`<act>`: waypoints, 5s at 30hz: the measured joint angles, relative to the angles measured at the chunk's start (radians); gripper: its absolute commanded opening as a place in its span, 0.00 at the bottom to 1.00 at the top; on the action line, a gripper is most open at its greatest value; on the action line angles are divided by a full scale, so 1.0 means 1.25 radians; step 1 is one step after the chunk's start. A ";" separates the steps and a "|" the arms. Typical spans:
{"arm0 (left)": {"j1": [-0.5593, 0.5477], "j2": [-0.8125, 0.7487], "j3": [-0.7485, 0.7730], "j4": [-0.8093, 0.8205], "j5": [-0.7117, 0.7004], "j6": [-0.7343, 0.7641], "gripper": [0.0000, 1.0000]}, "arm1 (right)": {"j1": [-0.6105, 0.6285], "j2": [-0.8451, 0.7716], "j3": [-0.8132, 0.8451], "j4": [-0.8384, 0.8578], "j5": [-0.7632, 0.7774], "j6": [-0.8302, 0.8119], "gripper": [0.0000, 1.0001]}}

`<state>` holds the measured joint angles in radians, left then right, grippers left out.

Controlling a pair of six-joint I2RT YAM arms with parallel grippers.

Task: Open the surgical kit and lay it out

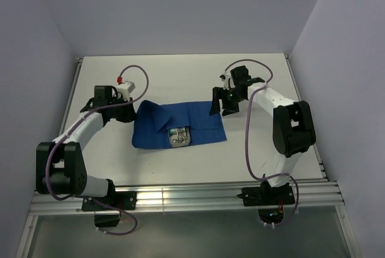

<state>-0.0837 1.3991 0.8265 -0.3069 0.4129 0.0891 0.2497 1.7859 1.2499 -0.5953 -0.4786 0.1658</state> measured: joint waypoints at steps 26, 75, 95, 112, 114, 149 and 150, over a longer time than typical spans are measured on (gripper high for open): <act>0.322 0.017 0.142 -0.065 0.261 0.213 0.46 | 0.009 -0.012 0.007 -0.011 -0.016 0.019 0.45; 0.291 0.042 0.110 -0.042 0.194 0.101 0.49 | 0.130 0.206 0.103 0.025 0.027 0.144 0.23; 0.291 0.032 0.100 -0.045 0.167 0.100 0.49 | 0.308 0.146 0.109 -0.060 0.290 0.197 0.34; 0.291 0.013 0.091 -0.045 0.153 0.101 0.49 | 0.313 0.171 0.128 -0.090 0.416 0.232 0.31; 0.291 0.013 0.091 -0.045 0.153 0.101 0.49 | 0.311 0.171 0.128 -0.090 0.415 0.232 0.31; 0.245 -0.044 0.033 -0.052 0.184 0.281 0.49 | 0.124 0.104 0.032 -0.110 0.449 0.135 0.23; 0.233 -0.056 0.025 -0.057 0.191 0.312 0.50 | 0.120 0.103 0.032 -0.113 0.446 0.125 0.24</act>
<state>0.2070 1.3293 0.8577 -0.3786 0.6514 0.4786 0.3996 1.9148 1.2900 -0.7368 0.0788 0.3222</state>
